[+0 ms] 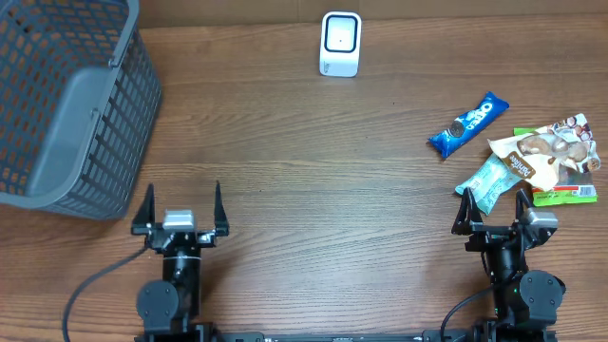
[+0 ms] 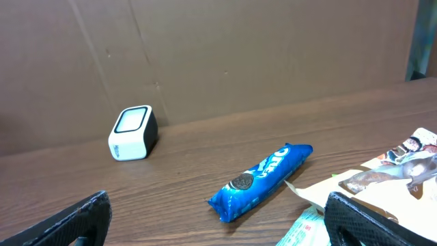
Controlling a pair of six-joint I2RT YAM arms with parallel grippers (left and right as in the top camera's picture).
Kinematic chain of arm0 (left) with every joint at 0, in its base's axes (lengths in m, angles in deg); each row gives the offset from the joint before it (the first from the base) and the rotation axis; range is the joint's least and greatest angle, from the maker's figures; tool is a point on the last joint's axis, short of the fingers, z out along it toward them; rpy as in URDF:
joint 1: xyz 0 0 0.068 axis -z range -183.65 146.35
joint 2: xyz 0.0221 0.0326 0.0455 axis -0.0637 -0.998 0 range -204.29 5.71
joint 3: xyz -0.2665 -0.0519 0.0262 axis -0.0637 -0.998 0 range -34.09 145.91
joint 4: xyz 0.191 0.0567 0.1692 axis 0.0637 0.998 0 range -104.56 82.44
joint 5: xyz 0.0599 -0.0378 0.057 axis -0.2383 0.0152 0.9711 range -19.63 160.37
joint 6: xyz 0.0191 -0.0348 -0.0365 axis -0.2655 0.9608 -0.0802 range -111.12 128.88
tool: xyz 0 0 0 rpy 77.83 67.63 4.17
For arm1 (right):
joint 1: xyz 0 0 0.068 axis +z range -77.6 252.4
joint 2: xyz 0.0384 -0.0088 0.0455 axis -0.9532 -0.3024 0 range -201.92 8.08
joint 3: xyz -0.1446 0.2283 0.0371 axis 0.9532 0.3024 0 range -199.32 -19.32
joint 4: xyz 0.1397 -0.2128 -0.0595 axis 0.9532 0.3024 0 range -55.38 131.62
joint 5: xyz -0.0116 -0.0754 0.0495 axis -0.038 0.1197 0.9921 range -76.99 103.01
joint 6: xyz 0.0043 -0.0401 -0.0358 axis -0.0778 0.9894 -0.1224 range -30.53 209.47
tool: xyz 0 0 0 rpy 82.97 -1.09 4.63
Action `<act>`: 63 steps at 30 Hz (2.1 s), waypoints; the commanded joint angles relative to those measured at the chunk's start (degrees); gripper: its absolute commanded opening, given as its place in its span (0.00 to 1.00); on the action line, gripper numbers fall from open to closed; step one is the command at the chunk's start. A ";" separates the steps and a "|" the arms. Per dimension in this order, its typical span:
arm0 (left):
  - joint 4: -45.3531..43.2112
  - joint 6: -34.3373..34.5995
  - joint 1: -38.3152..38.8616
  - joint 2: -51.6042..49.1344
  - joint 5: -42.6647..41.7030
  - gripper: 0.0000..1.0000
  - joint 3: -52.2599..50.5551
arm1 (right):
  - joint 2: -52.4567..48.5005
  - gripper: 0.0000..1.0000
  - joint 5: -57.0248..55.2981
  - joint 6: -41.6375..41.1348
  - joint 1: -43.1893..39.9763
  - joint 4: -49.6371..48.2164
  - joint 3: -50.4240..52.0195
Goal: Scan the item barcode
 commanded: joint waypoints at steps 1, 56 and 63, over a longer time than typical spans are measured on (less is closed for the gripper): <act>3.45 -3.04 -0.22 4.20 0.81 1.00 -2.14 | 0.63 1.00 -0.35 0.15 0.28 -0.31 0.61; 14.71 -2.14 -0.11 6.19 0.35 1.00 -2.12 | 0.63 1.00 -0.35 0.13 0.28 -0.31 0.61; 14.71 -2.14 -0.11 6.19 0.35 1.00 -2.12 | 0.63 1.00 -0.35 0.15 0.28 -0.31 0.61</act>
